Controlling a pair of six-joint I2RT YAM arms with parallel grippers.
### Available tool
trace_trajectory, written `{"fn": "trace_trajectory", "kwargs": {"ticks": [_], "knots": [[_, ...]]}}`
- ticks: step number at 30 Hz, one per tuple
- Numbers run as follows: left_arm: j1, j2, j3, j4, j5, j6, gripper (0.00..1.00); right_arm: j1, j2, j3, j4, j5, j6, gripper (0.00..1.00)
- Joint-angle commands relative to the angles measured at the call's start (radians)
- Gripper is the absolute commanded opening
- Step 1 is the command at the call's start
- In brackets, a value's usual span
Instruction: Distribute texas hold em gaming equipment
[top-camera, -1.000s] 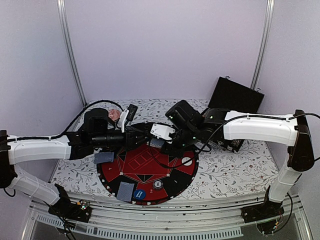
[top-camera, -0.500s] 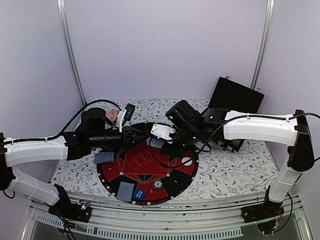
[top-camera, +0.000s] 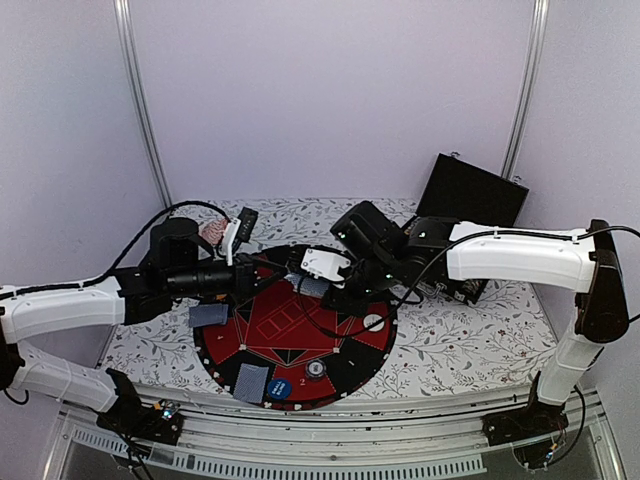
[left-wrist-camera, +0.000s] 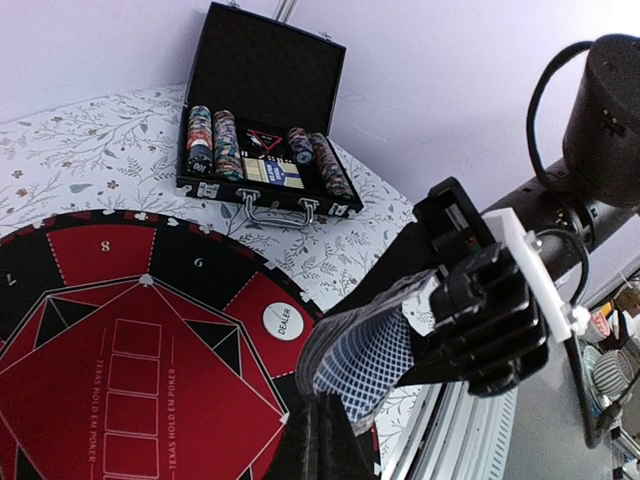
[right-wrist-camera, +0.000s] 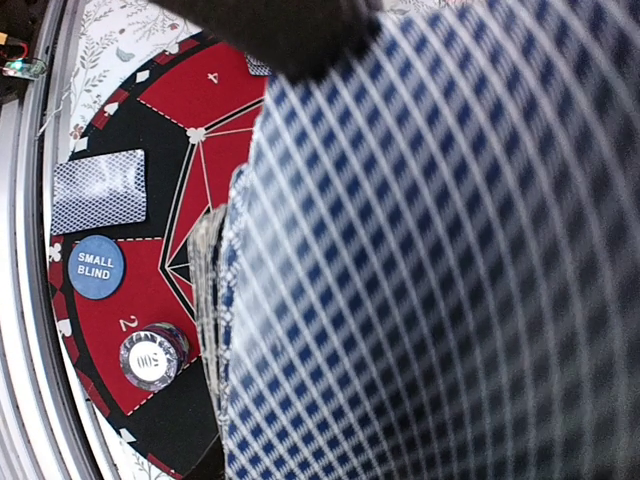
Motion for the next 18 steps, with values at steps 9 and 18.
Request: {"fn": "trace_trajectory", "kwargs": {"ticks": [9, 18], "knots": [[0.027, 0.003, -0.019, 0.003, 0.052, -0.007, 0.0, -0.006, -0.004, 0.004, -0.006, 0.001, 0.002, 0.4], [0.07, -0.078, -0.004, -0.09, 0.094, 0.022, 0.0, -0.022, -0.01, -0.015, -0.002, -0.007, 0.007, 0.4]]}}
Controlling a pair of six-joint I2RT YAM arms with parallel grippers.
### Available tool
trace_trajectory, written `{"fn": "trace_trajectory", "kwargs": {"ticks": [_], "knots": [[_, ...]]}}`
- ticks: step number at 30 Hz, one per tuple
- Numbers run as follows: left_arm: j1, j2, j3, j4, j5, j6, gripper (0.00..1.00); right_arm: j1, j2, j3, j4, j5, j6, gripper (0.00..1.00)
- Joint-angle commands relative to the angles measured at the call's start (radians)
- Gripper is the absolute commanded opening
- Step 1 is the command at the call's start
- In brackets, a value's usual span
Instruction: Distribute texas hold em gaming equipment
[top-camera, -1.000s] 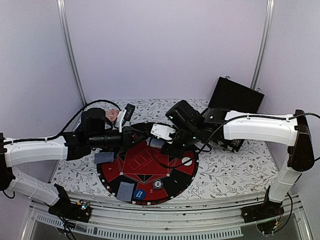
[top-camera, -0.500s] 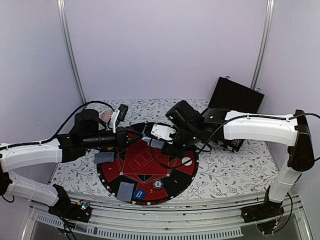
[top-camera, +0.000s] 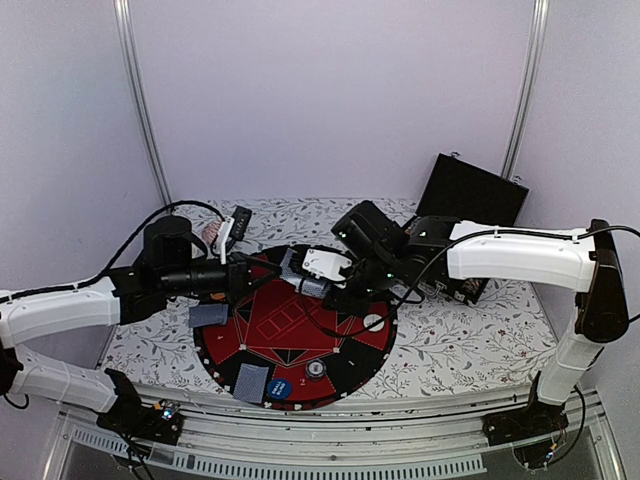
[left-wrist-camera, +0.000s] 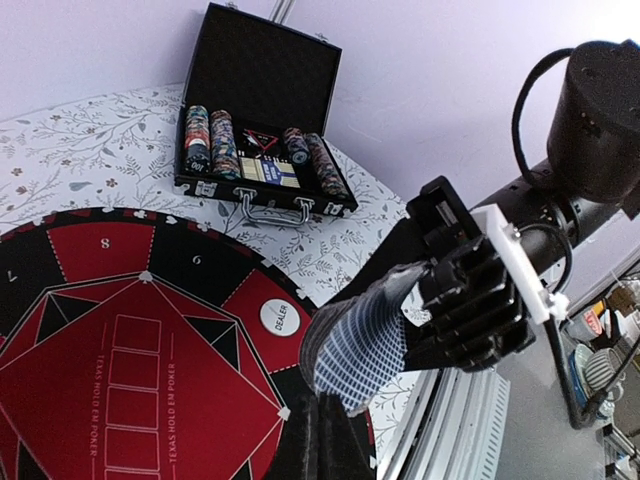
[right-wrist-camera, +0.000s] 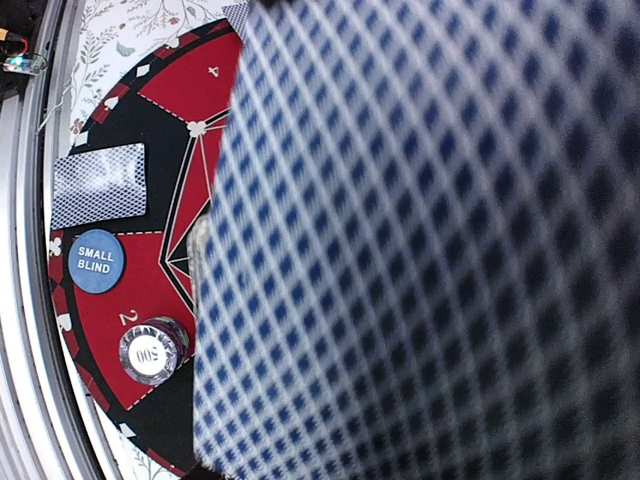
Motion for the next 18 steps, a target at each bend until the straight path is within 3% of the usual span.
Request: {"fn": "trace_trajectory", "kwargs": {"ticks": [1, 9, 14, 18], "knots": [[0.044, -0.052, 0.023, -0.112, 0.044, 0.035, 0.0, -0.021, -0.01, -0.017, 0.018, -0.009, 0.007, 0.4], [0.068, -0.076, 0.129, -0.396, 0.083, 0.081, 0.0, -0.062, 0.0, -0.039, 0.046, -0.029, 0.003, 0.39], [0.119, -0.059, 0.283, -0.776, 0.111, 0.115, 0.0, -0.092, -0.007, -0.071, 0.052, -0.029, -0.004, 0.39], [0.126, -0.046, 0.304, -1.004, 0.174, 0.09, 0.0, -0.101, -0.022, -0.093, 0.065, -0.026, -0.005, 0.39]]}}
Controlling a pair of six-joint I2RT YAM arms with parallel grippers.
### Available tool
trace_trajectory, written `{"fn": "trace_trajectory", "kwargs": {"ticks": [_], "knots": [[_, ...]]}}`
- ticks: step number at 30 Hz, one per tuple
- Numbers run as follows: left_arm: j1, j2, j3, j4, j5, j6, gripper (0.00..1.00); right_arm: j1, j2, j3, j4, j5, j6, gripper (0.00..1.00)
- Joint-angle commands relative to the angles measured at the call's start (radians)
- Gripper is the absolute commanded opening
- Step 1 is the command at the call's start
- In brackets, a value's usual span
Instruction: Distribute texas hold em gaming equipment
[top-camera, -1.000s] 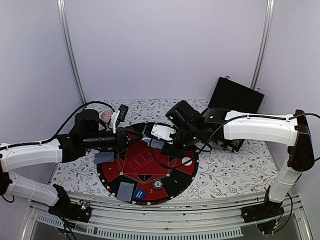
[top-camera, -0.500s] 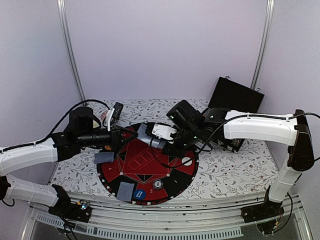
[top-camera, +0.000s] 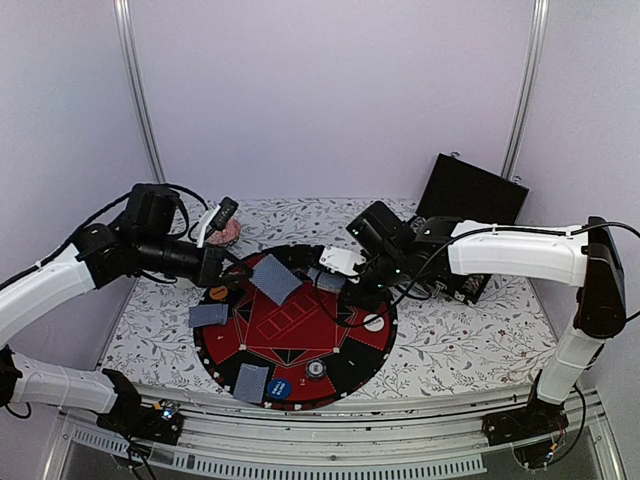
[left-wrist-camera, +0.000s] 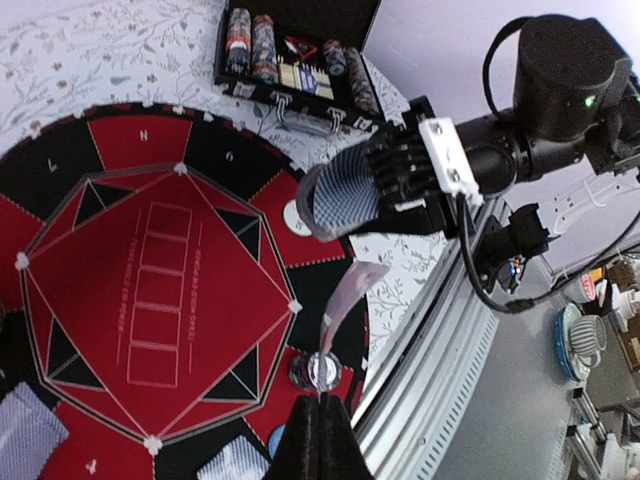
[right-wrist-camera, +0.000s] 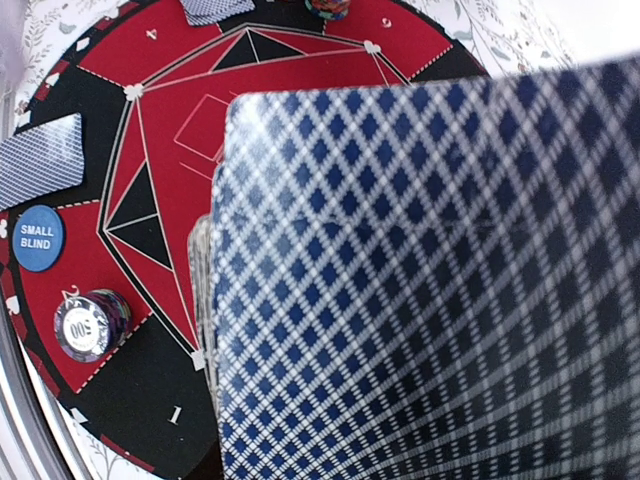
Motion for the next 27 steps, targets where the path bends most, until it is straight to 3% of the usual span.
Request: {"fn": "trace_trajectory", "kwargs": {"ticks": [1, 5, 12, 23, 27], "knots": [[0.011, 0.01, 0.001, -0.359, 0.094, -0.004, 0.0, -0.013, -0.024, -0.028, 0.036, -0.007, -0.005, 0.39], [-0.006, 0.037, -0.055, -0.473, 0.147, 0.002, 0.0, -0.012, -0.027, -0.03, 0.043, -0.015, -0.013, 0.39], [-0.055, 0.187, -0.032, -0.576, 0.052, 0.1, 0.0, -0.013, -0.035, -0.042, 0.048, -0.024, -0.021, 0.39], [-0.097, 0.412, 0.049, -0.578, -0.072, 0.209, 0.0, -0.013, -0.059, -0.06, 0.044, -0.019, -0.005, 0.39], [-0.103, 0.466, 0.071, -0.565, -0.053, 0.214, 0.0, -0.013, -0.062, -0.061, 0.043, -0.017, -0.002, 0.39]]}}
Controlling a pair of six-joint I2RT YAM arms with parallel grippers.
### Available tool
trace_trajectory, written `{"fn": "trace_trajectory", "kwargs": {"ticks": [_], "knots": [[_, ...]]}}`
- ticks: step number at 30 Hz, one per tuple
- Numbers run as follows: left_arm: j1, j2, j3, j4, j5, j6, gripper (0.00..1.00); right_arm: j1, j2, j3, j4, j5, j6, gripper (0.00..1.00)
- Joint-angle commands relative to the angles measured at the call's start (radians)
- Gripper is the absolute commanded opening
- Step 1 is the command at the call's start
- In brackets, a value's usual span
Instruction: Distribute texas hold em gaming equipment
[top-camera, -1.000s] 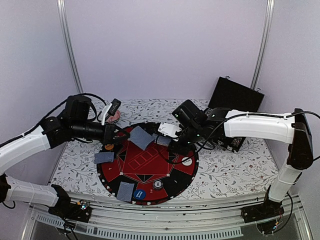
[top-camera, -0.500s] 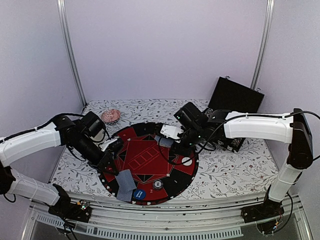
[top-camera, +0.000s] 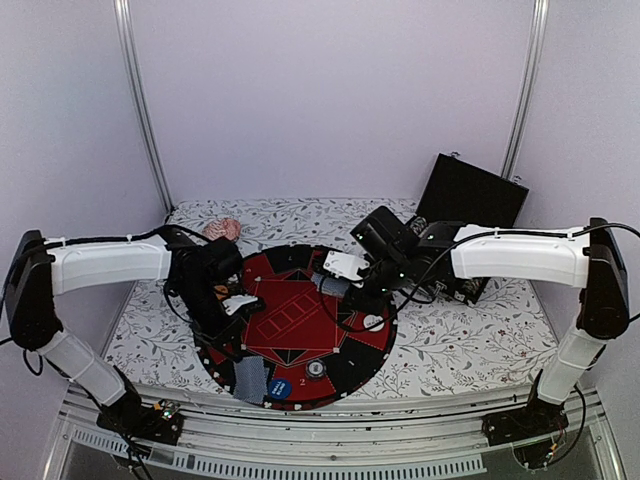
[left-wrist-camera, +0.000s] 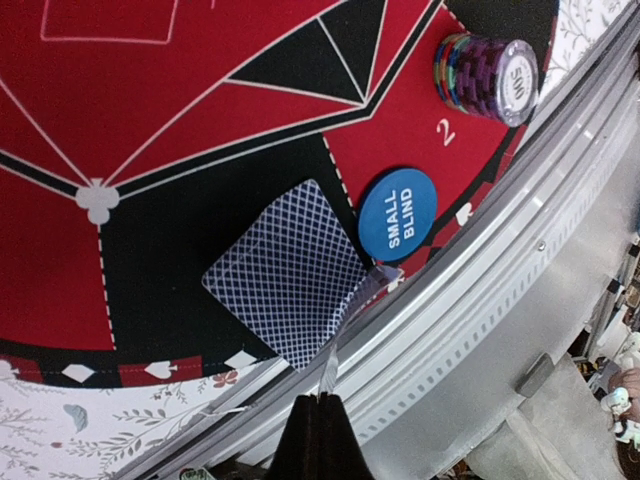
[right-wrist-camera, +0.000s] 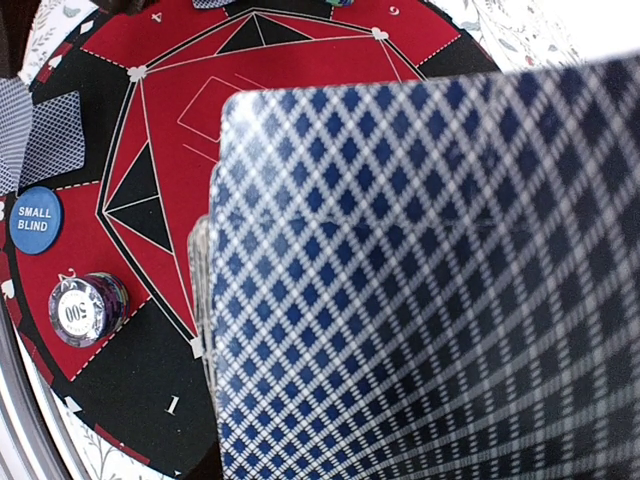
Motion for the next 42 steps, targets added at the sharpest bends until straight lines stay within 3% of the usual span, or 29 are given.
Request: {"fn": "trace_trajectory", "kwargs": {"ticks": [1, 17, 32, 42], "knots": [[-0.025, 0.049, 0.03, 0.002, -0.017, 0.033, 0.0, -0.002, -0.044, -0.006, 0.015, -0.008, 0.011, 0.39], [-0.06, 0.187, 0.072, 0.025, -0.162, -0.018, 0.0, -0.001, -0.062, -0.018, 0.017, -0.012, 0.015, 0.4], [-0.115, 0.306, 0.198, -0.018, -0.213, 0.0, 0.0, -0.002, -0.078, -0.02, 0.006, -0.009, 0.025, 0.4], [-0.144, 0.32, 0.186, -0.058, -0.234, -0.01, 0.0, -0.002, -0.078, -0.021, 0.009, -0.013, 0.025, 0.4]]}}
